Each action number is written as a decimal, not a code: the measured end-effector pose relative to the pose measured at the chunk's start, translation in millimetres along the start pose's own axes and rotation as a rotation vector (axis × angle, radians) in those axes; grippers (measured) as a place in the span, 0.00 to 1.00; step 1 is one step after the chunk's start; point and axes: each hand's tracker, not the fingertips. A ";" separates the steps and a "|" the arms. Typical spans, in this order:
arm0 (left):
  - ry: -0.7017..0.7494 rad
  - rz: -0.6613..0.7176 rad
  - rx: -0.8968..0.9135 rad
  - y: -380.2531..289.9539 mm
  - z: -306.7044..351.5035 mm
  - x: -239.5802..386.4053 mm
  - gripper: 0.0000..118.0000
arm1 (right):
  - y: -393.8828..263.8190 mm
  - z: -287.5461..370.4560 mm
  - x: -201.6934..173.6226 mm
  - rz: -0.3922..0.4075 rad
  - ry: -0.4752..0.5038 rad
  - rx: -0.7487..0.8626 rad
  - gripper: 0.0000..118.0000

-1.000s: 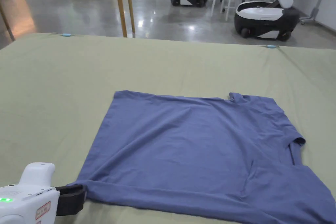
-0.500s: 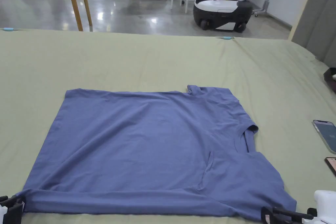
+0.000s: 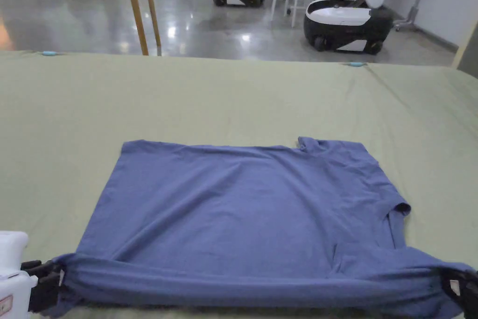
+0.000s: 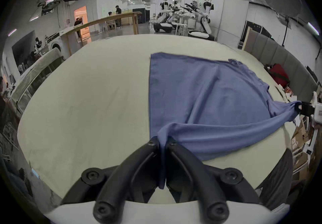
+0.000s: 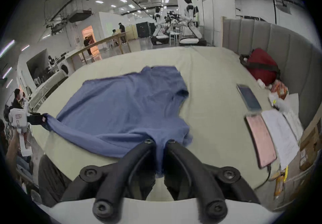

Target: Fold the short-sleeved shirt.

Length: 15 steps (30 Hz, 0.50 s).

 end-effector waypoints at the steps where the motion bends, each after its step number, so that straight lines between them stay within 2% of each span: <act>1: -0.003 0.003 0.004 11.4 -3.8 -1.4 0.04 | 13.1 -5.6 -1.2 0.004 0.002 0.007 0.07; 8: -0.027 0.027 -0.002 78.5 -57.1 -11.6 0.04 | 81.9 -78.8 7.6 0.025 -0.007 -0.023 0.07; 13: -0.014 0.004 -0.042 104.5 -98.8 -8.7 0.04 | 95.8 -130.5 8.8 0.038 -0.035 -0.110 0.07; 15: -0.011 0.005 -0.063 108.9 -114.1 -9.1 0.04 | 97.4 -147.6 12.8 0.018 -0.037 -0.124 0.07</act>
